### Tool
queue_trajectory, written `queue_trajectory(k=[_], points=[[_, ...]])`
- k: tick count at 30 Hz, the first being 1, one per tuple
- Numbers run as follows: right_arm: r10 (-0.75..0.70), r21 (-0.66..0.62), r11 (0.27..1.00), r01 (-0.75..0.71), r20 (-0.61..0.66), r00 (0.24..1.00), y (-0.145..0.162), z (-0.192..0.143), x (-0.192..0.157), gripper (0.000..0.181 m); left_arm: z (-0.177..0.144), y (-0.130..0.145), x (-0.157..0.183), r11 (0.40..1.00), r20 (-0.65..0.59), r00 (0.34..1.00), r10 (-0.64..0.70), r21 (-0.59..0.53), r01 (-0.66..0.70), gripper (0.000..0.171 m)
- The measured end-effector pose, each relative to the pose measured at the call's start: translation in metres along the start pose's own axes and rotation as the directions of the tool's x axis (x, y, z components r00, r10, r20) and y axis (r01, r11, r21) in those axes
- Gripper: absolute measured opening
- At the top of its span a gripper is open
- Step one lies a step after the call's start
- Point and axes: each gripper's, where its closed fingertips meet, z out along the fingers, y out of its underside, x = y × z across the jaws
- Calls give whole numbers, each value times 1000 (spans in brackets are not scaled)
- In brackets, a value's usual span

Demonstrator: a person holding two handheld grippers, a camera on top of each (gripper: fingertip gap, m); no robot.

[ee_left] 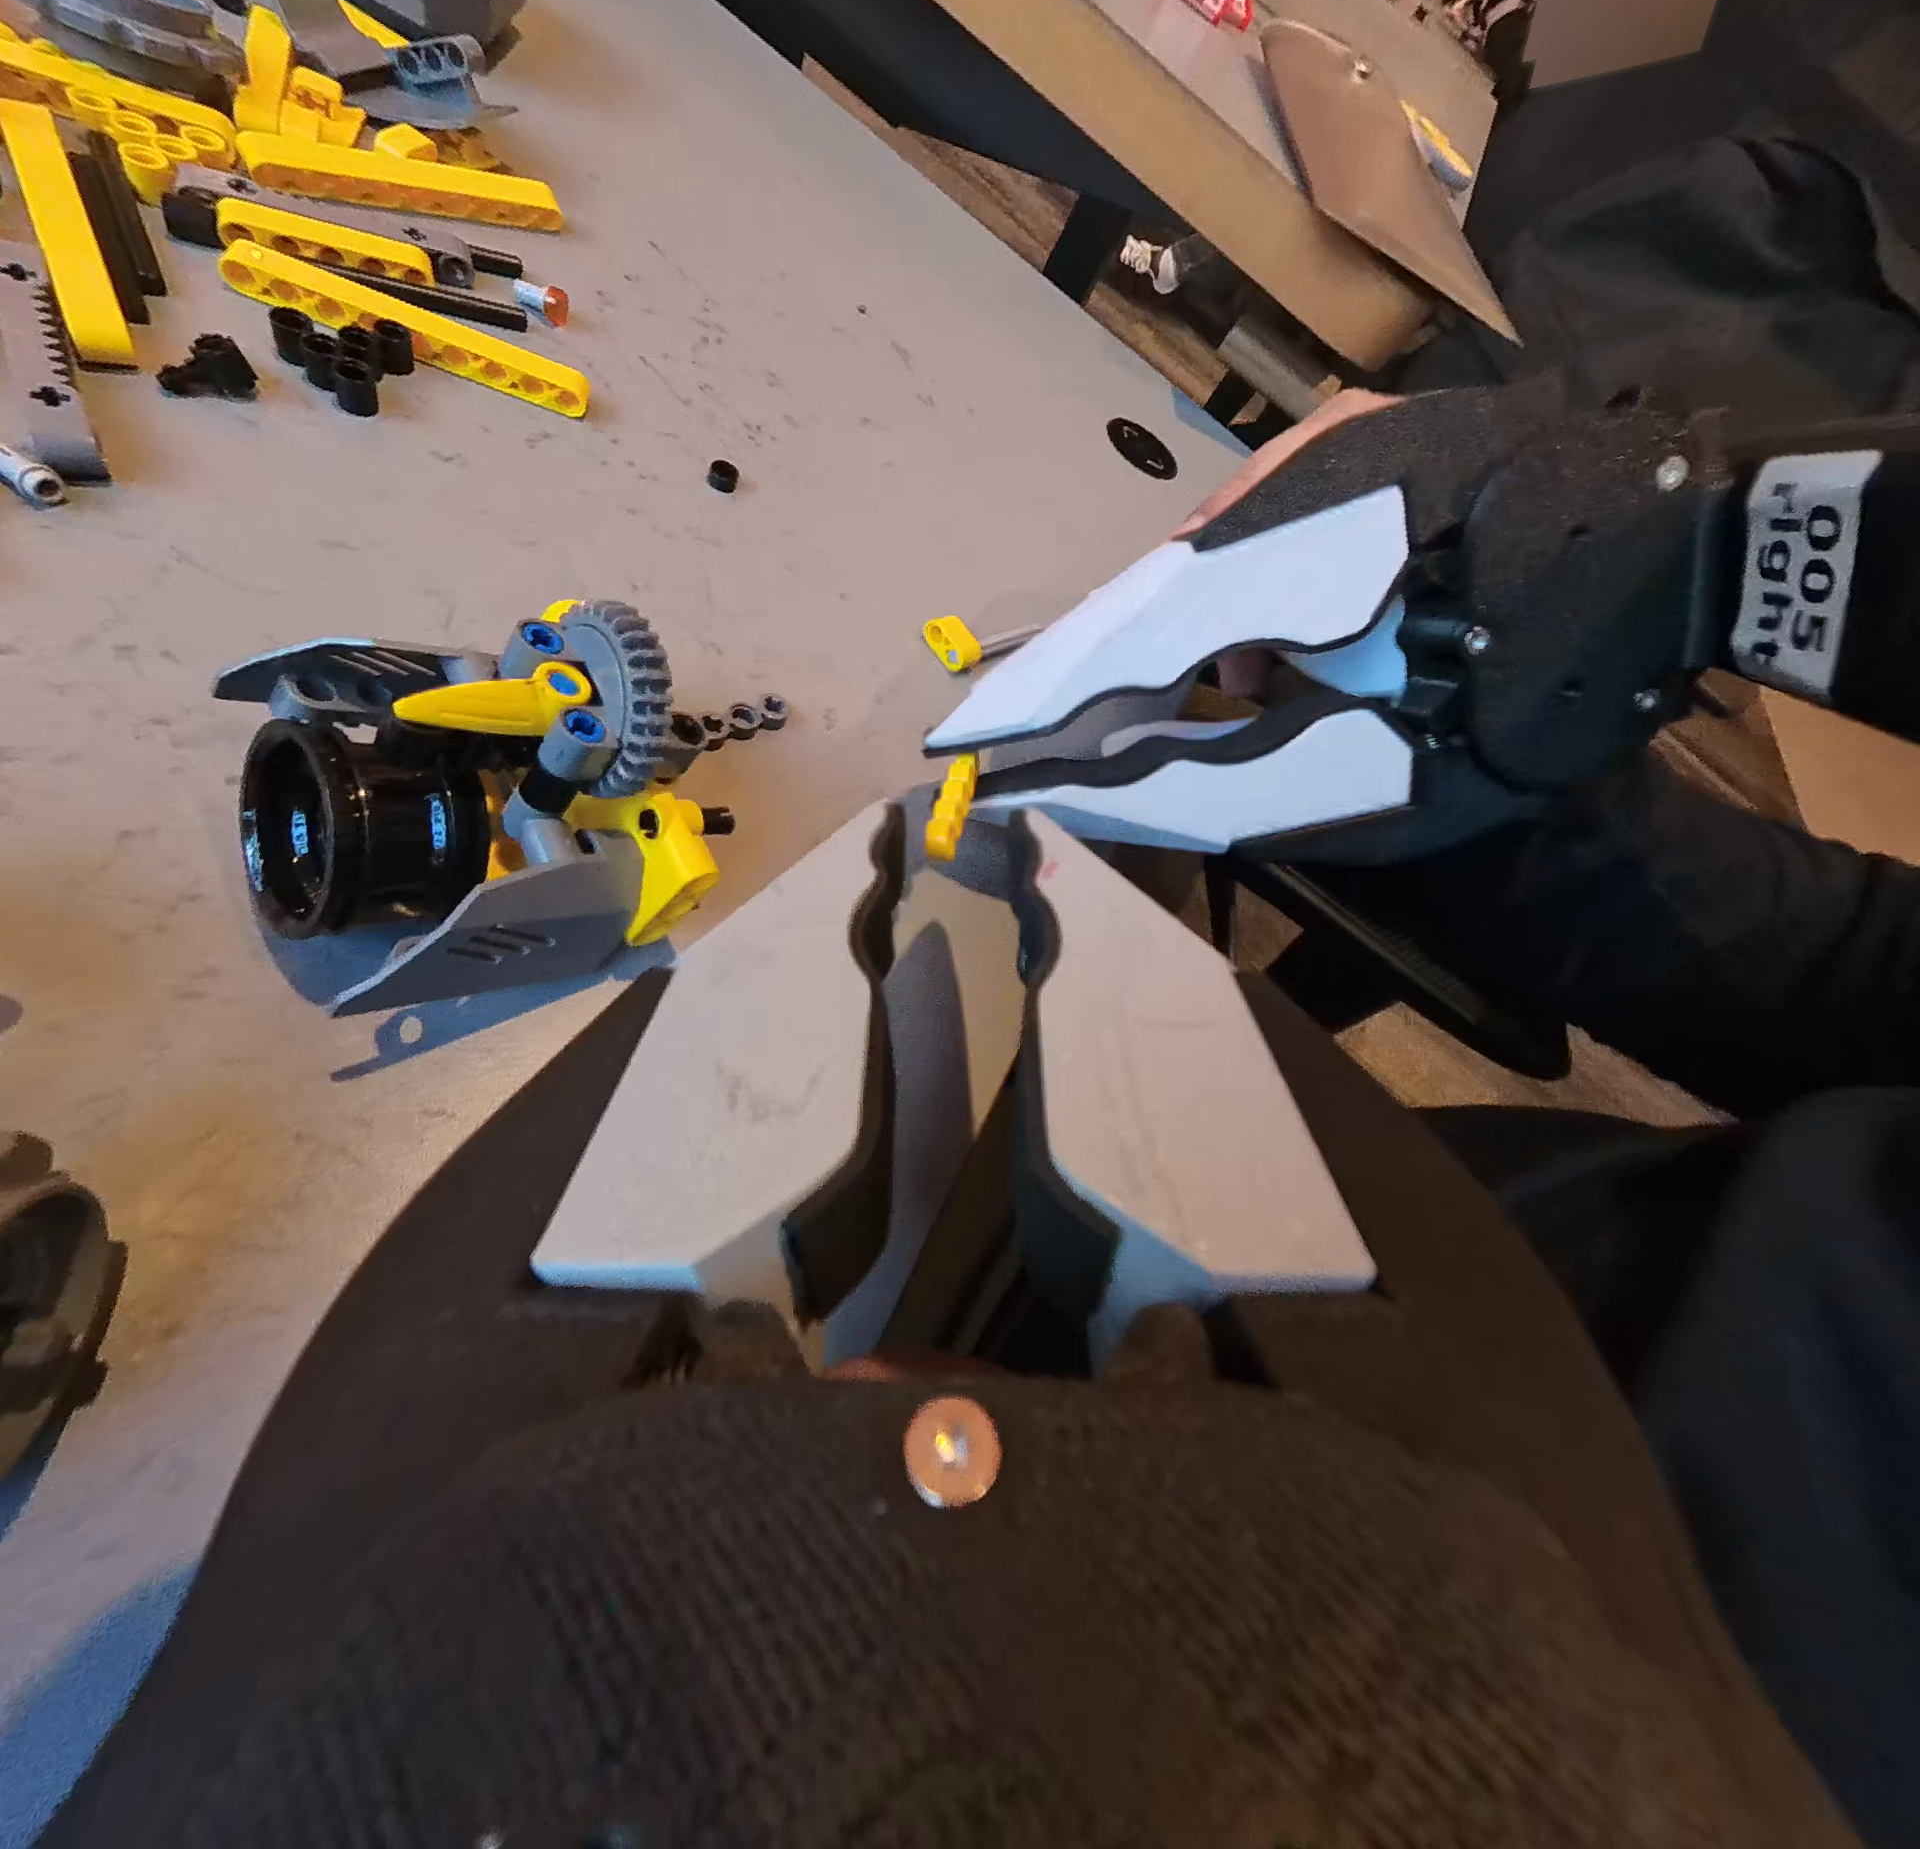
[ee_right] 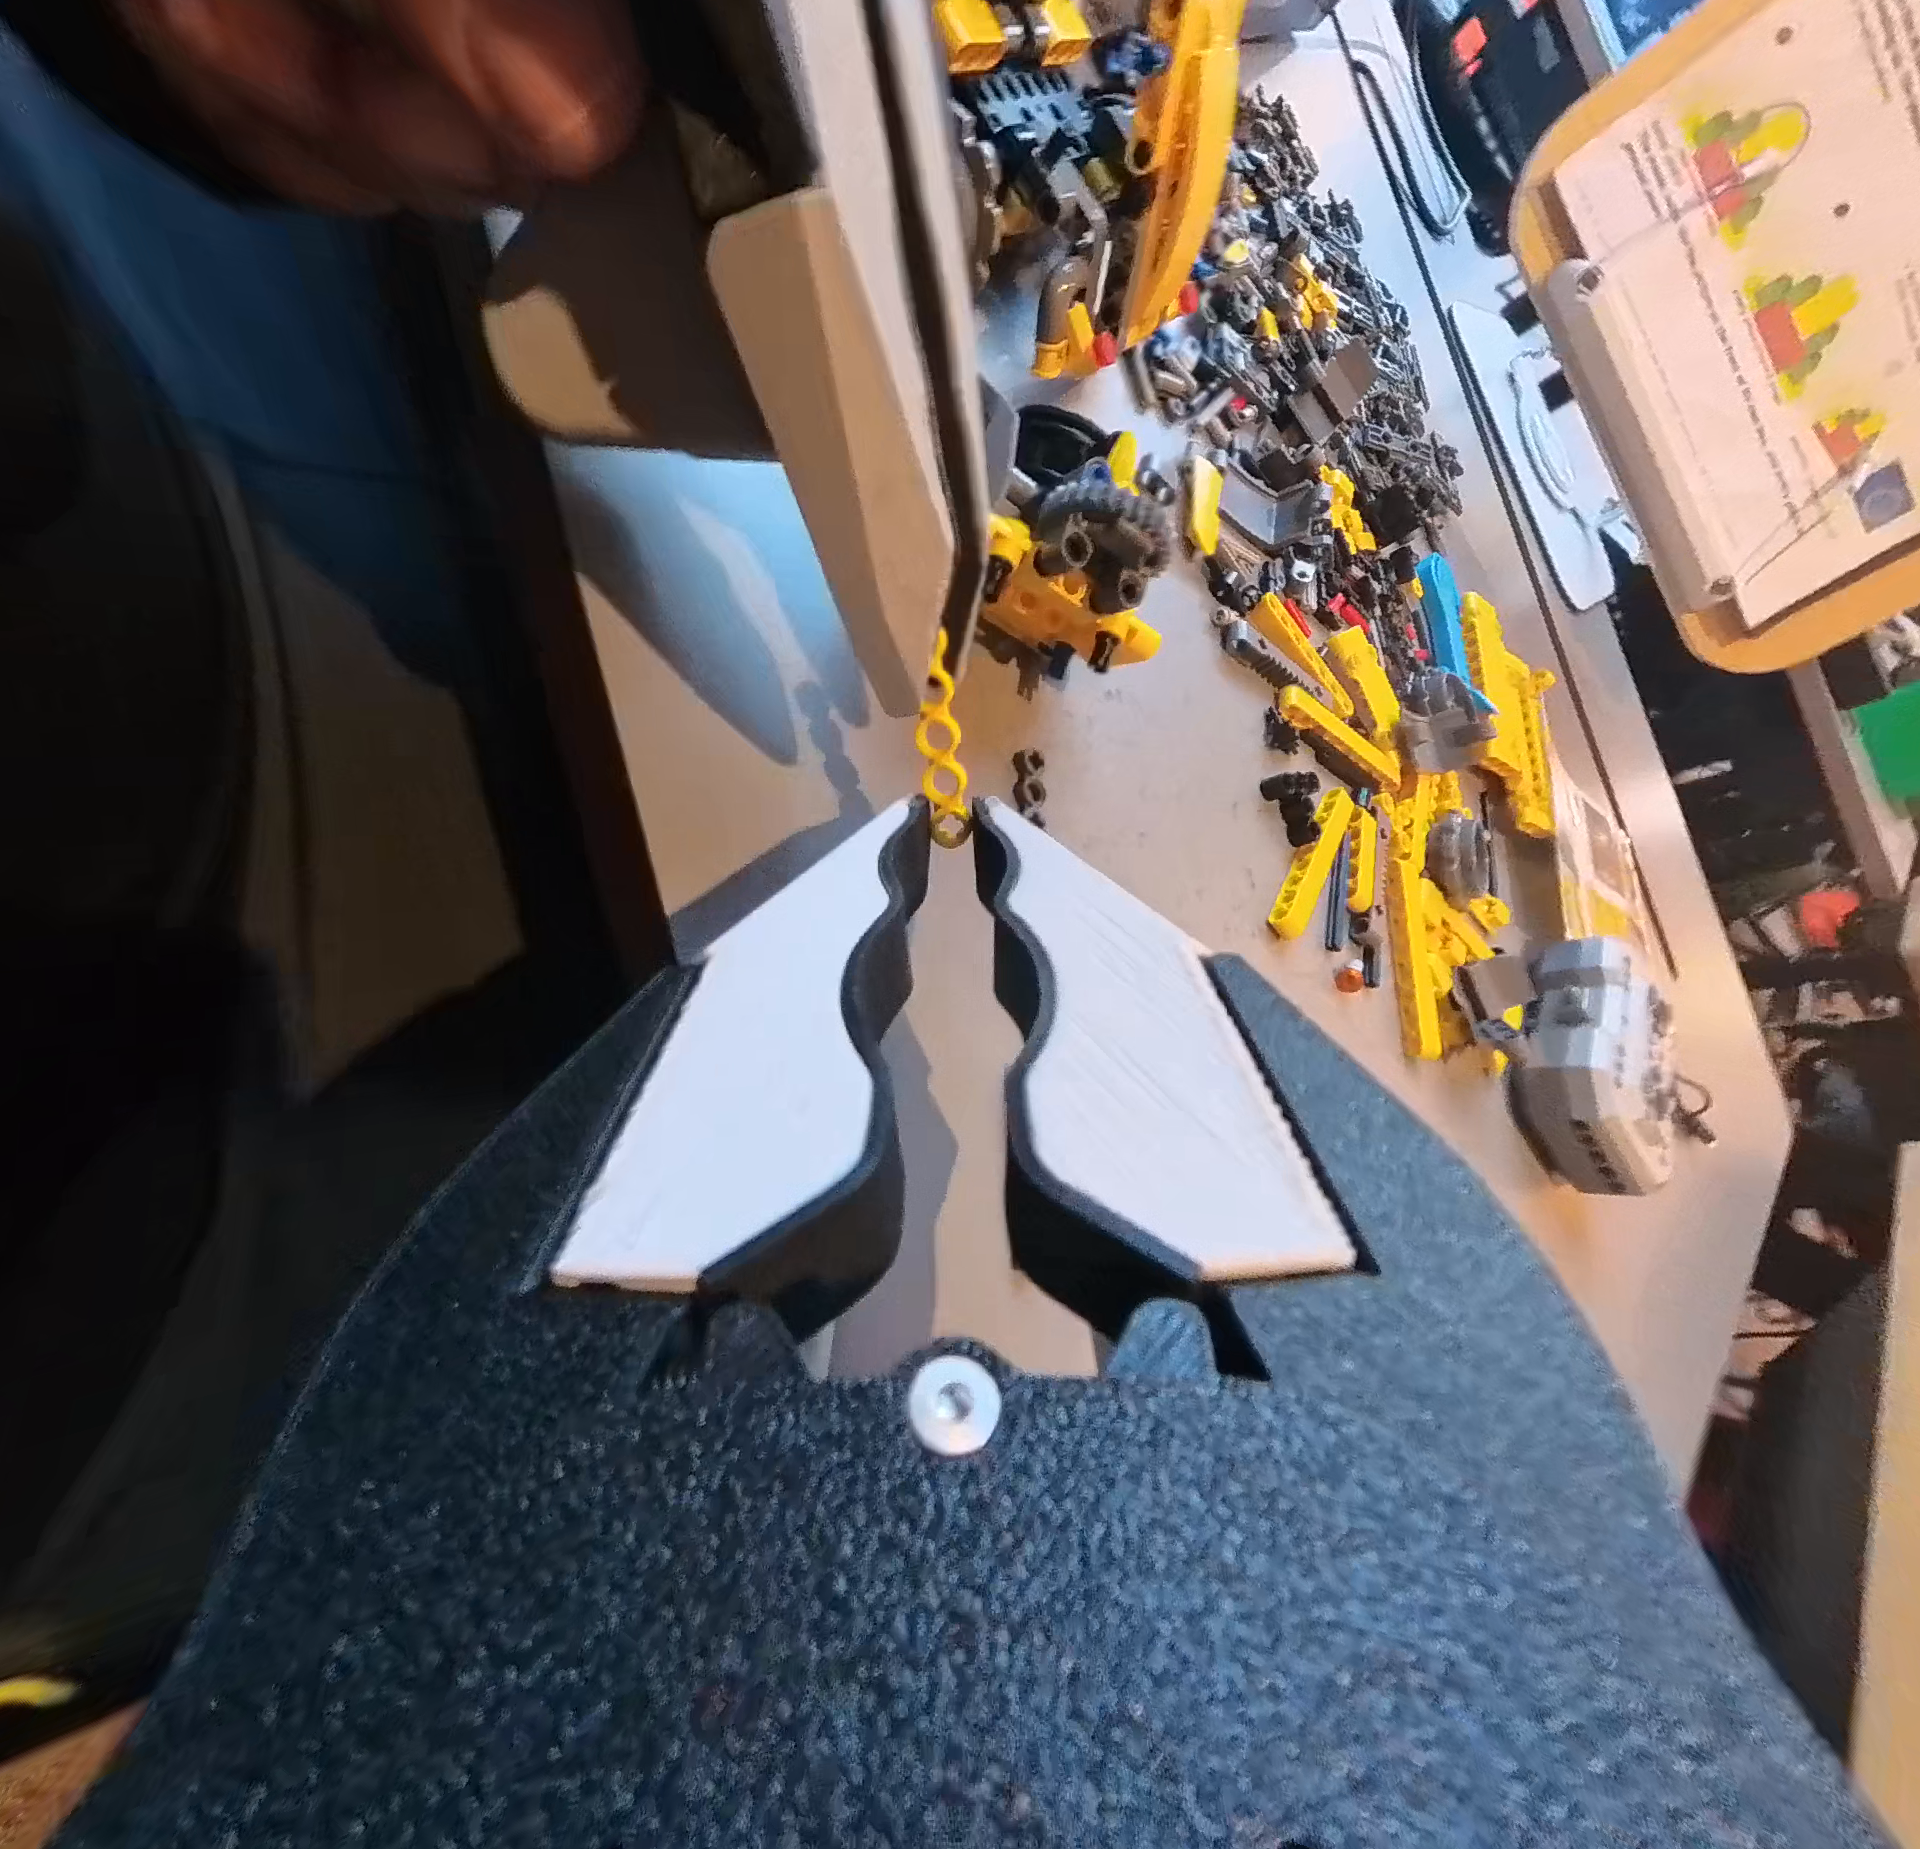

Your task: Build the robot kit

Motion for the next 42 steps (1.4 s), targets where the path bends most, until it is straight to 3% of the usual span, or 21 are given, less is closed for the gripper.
queue_trajectory(k=[4,11,24,42], points=[[-70,-16,997,70,19,997,0,2,-5,8,1,1,0,998,10,998,60,-37,-60,18],[-100,-35,994,101,33,994,4,4,-9,8,14,20,2,981,20,993,114,-159,-109,3],[-94,-37,995,94,7,996,6,2,-2,7,14,17,4,985,29,990,139,-108,-135,3],[-121,-20,992,122,69,990,-26,21,0,7,-16,13,-11,987,64,986,154,34,-156,2]])
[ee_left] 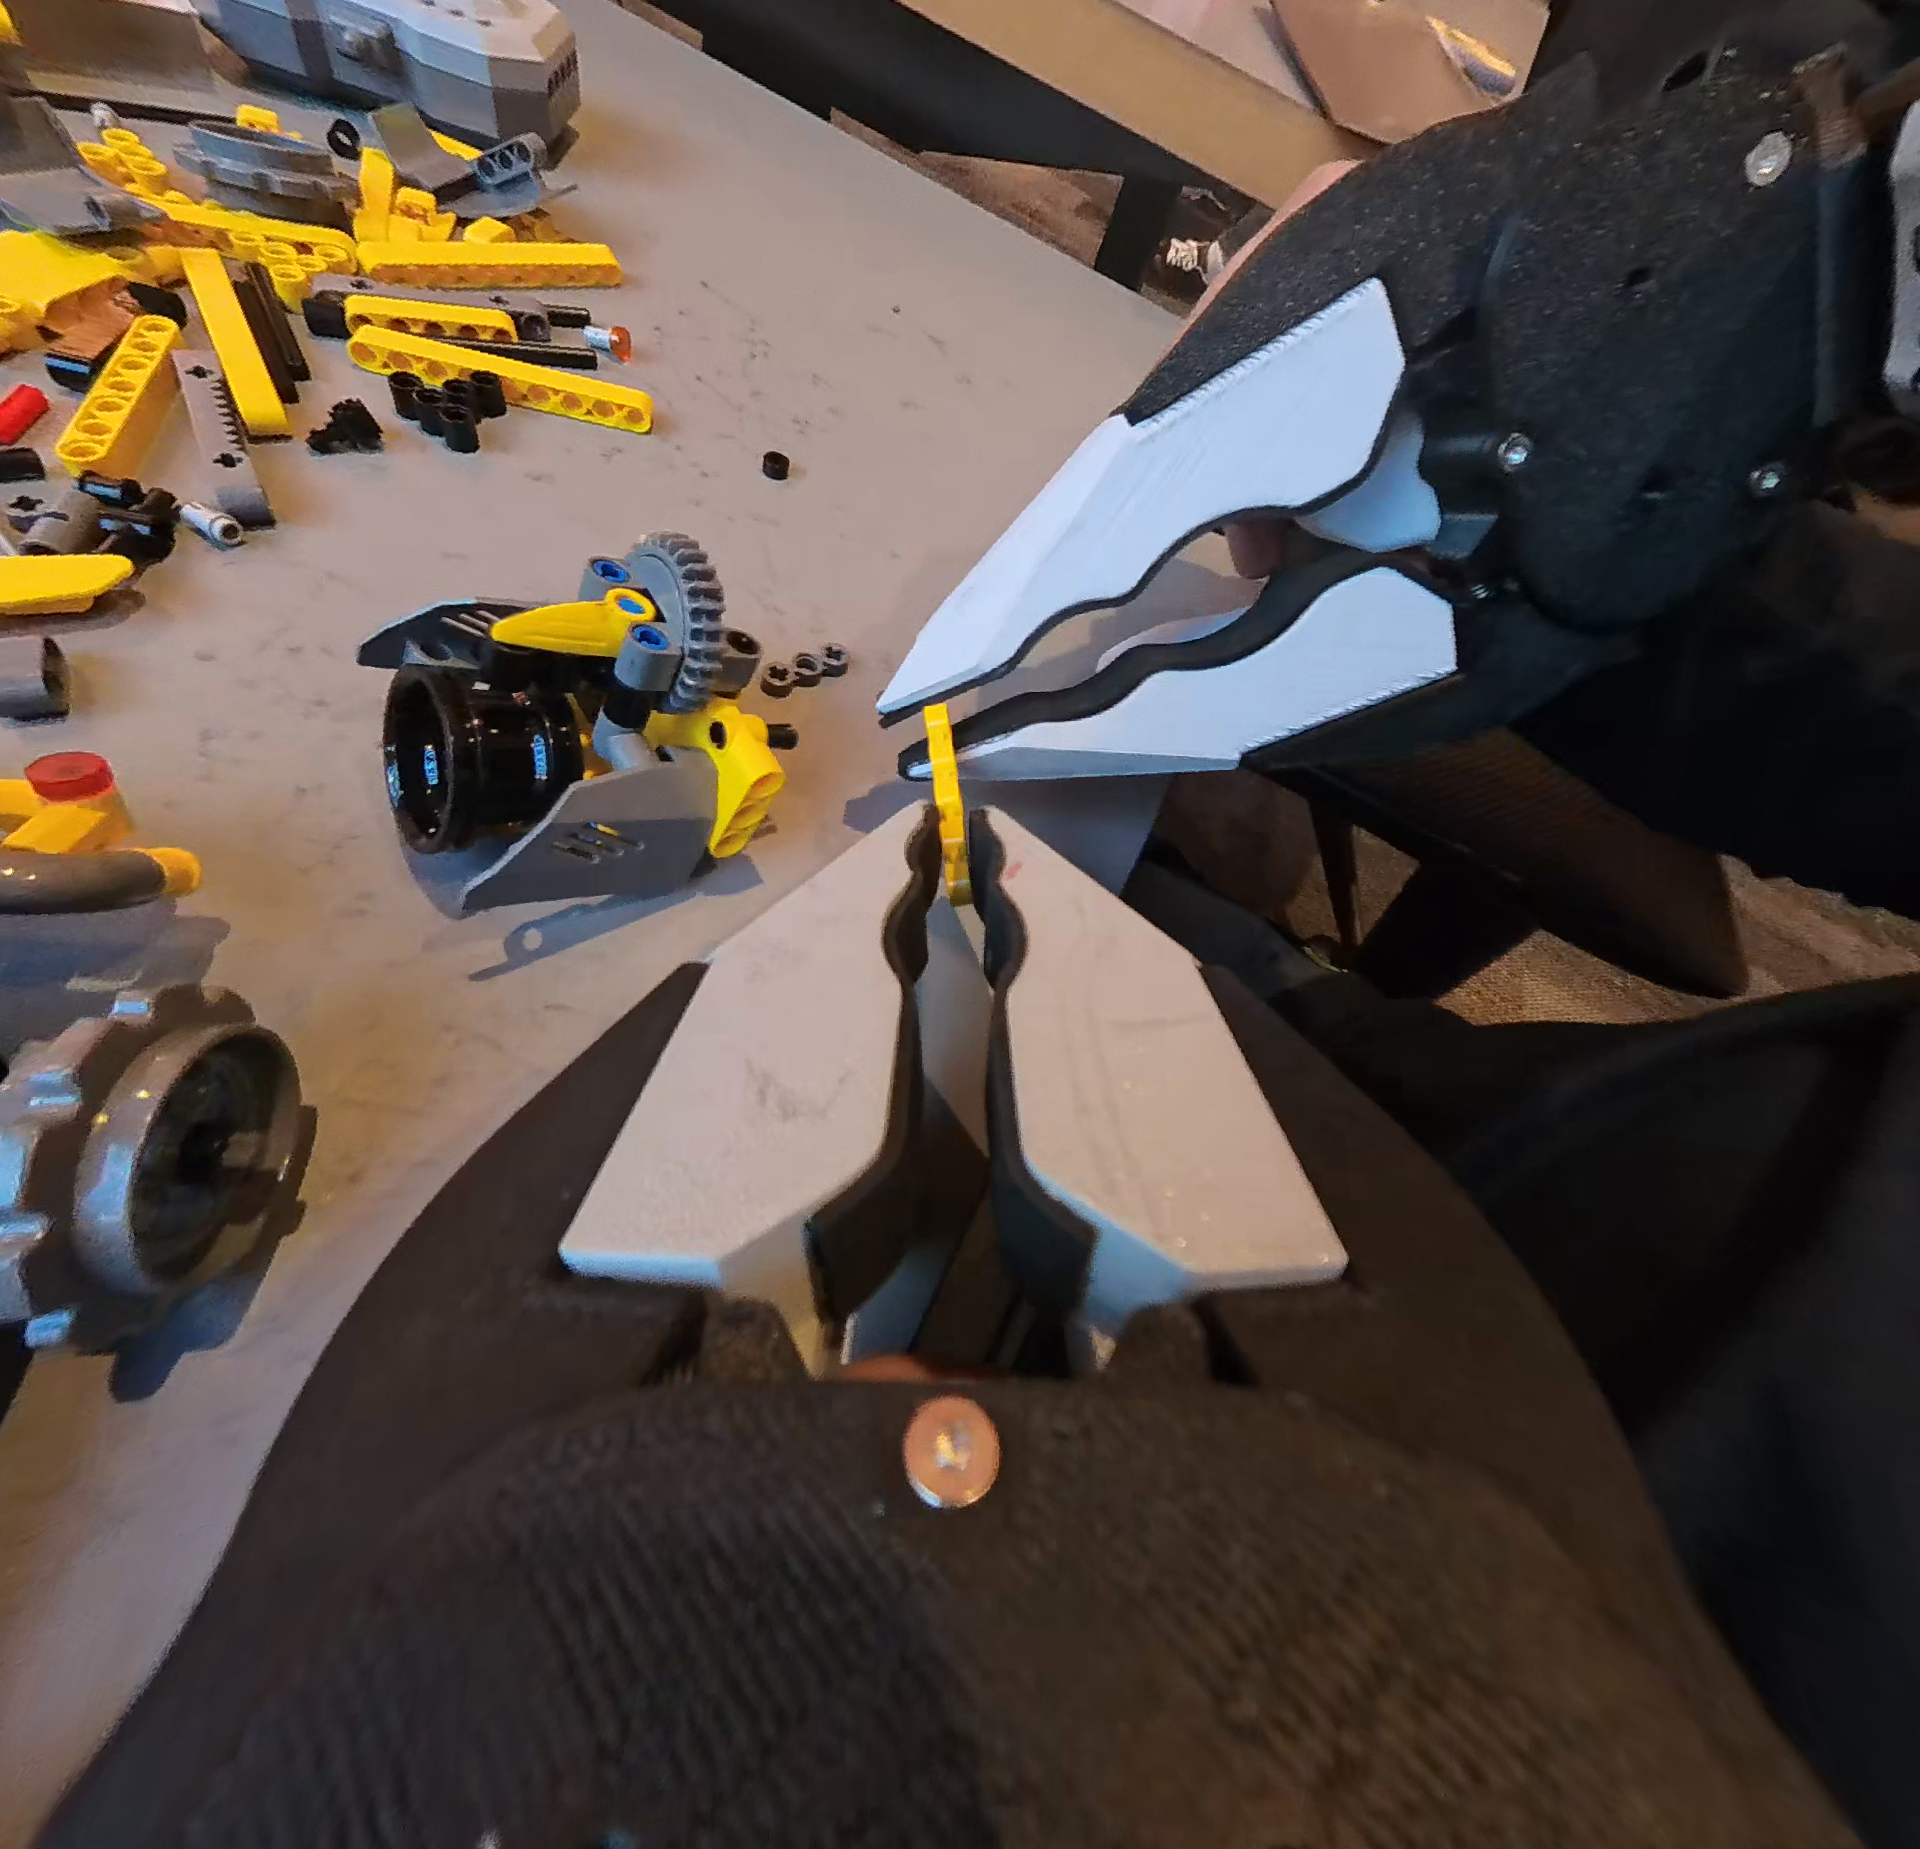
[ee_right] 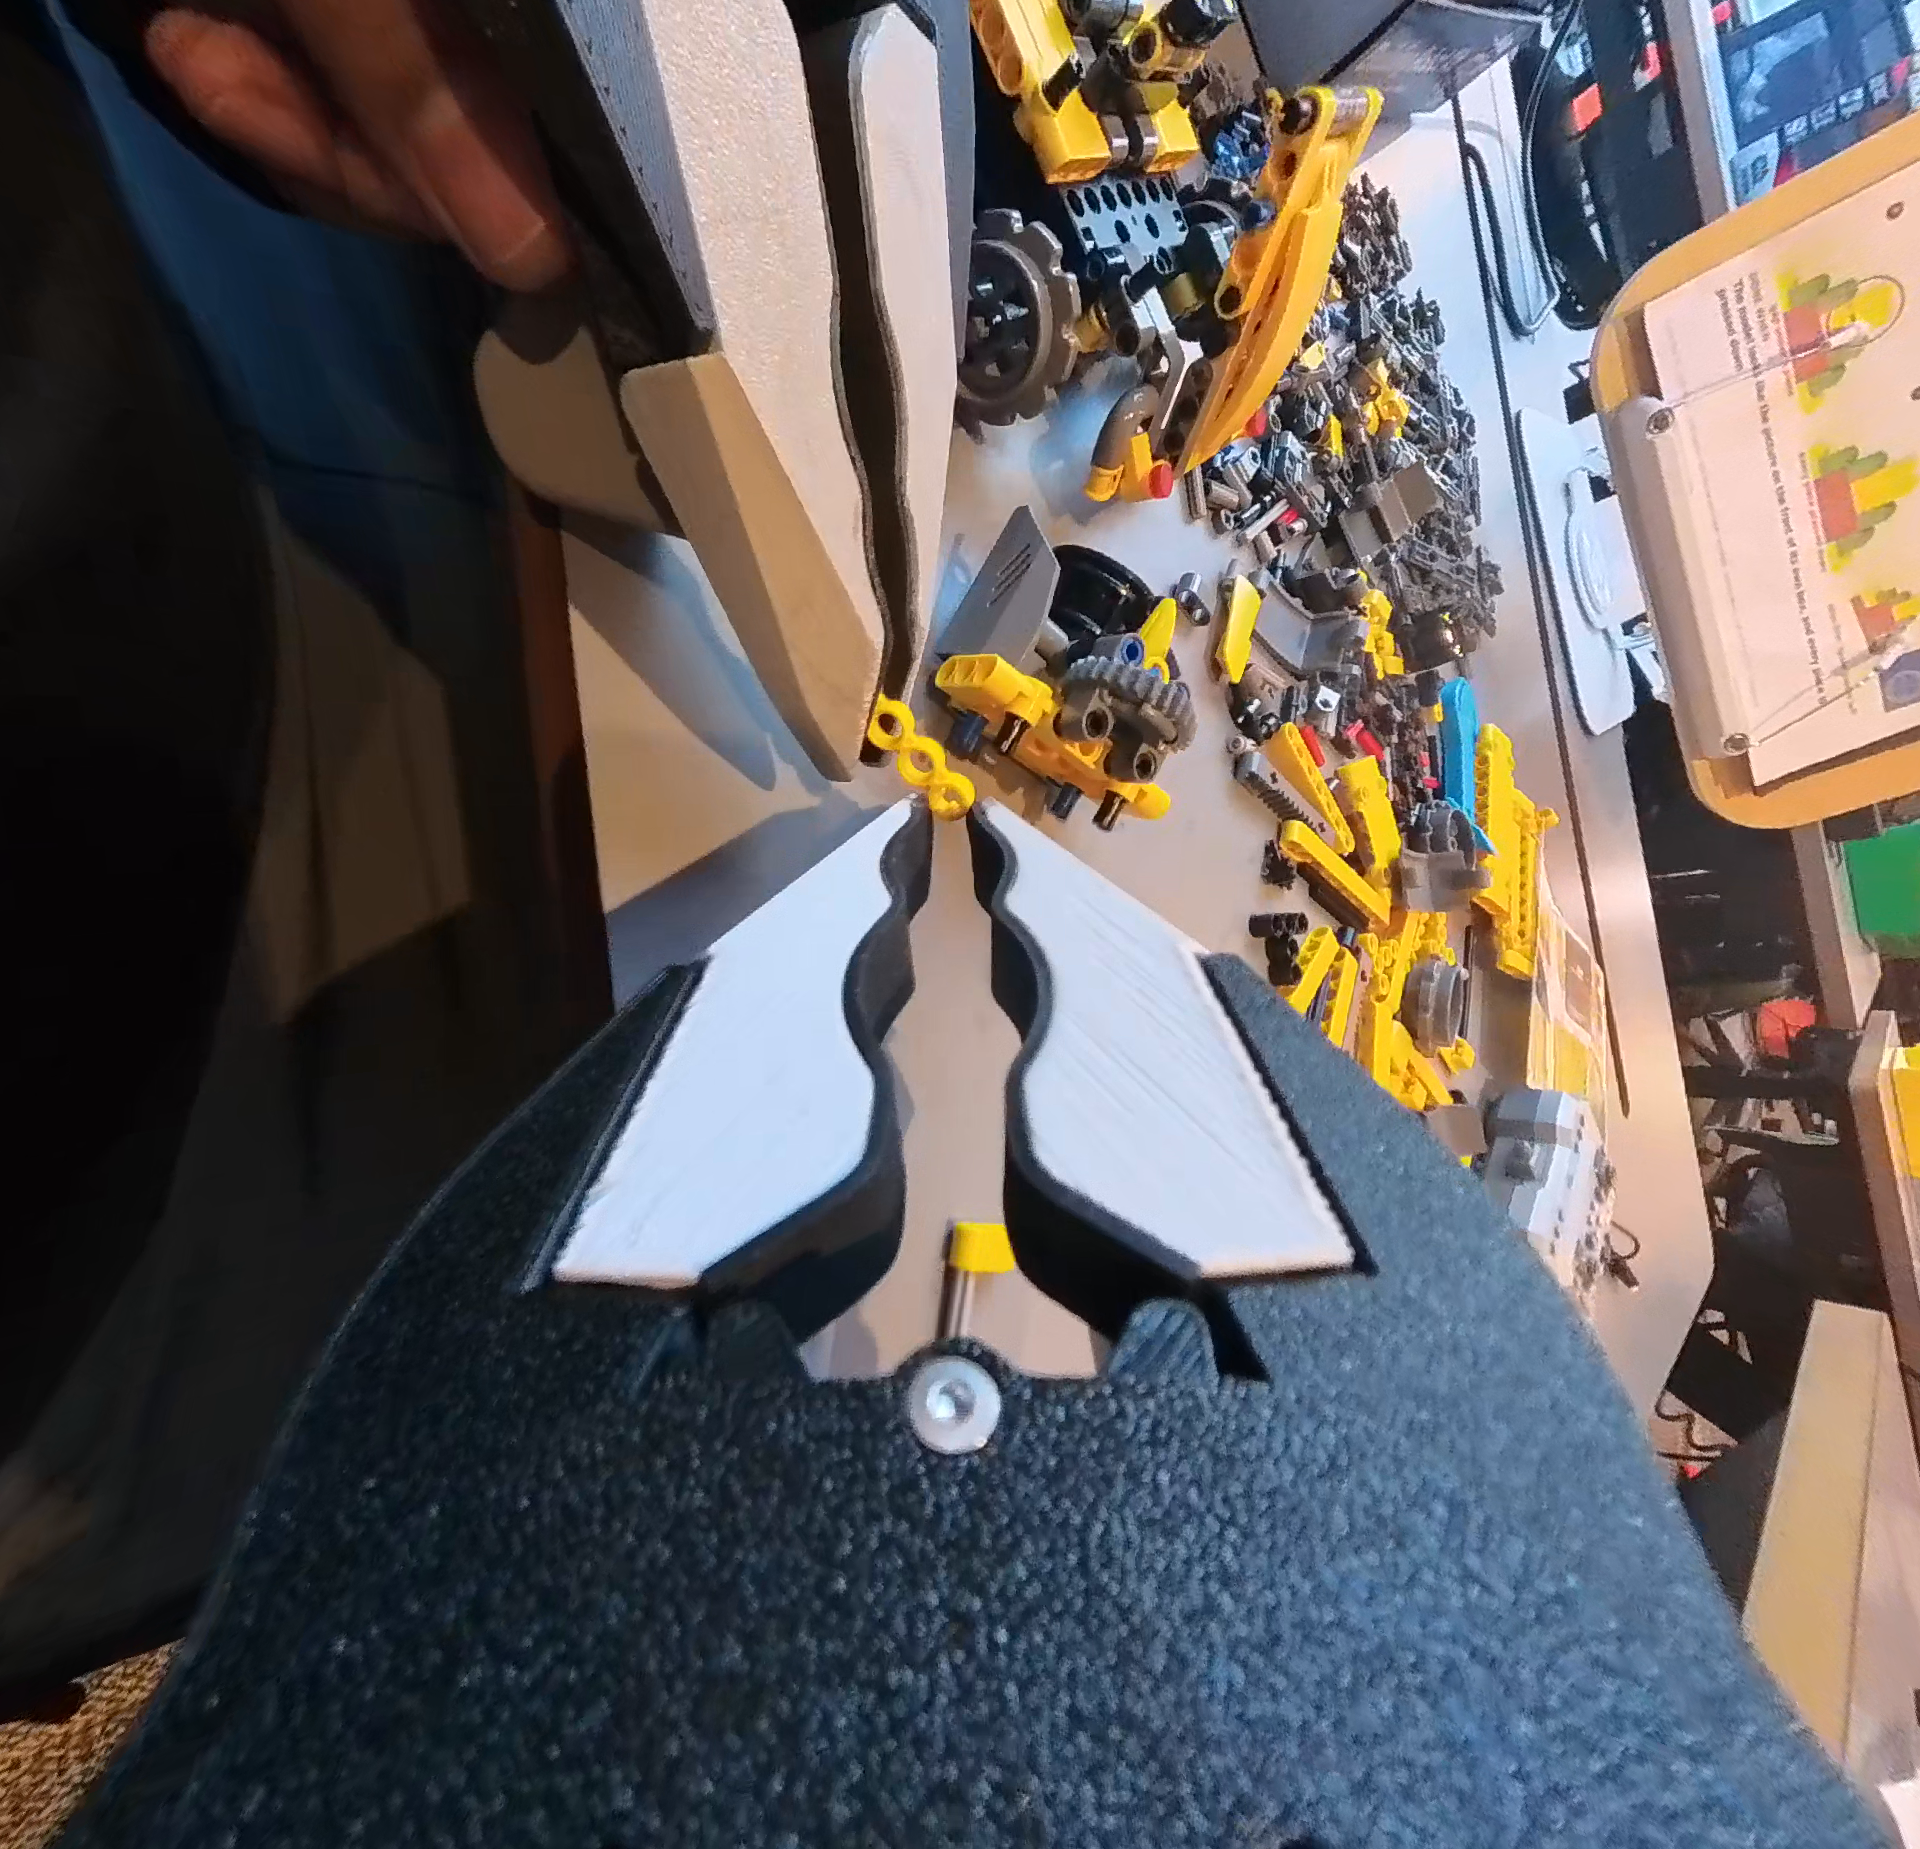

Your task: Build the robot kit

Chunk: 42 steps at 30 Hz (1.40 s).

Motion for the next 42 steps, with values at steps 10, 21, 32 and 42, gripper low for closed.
queue_trajectory(k=[10,21,32,42], points=[[11,4,1000,-11,7,1000,3,-3,-1,7,2,0,2,1000,-1,1000,5,2,-5,1],[64,-24,998,-65,-26,998,18,-13,6,4,2,-1,0,1000,19,1000,21,-2,-20,1],[81,7,997,-82,25,996,8,-20,1,23,3,-6,9,999,-12,1000,26,23,-26,1],[10,4,1000,-10,-32,999,-2,-11,4,16,-1,-10,13,998,-45,999,23,55,-21,1]])
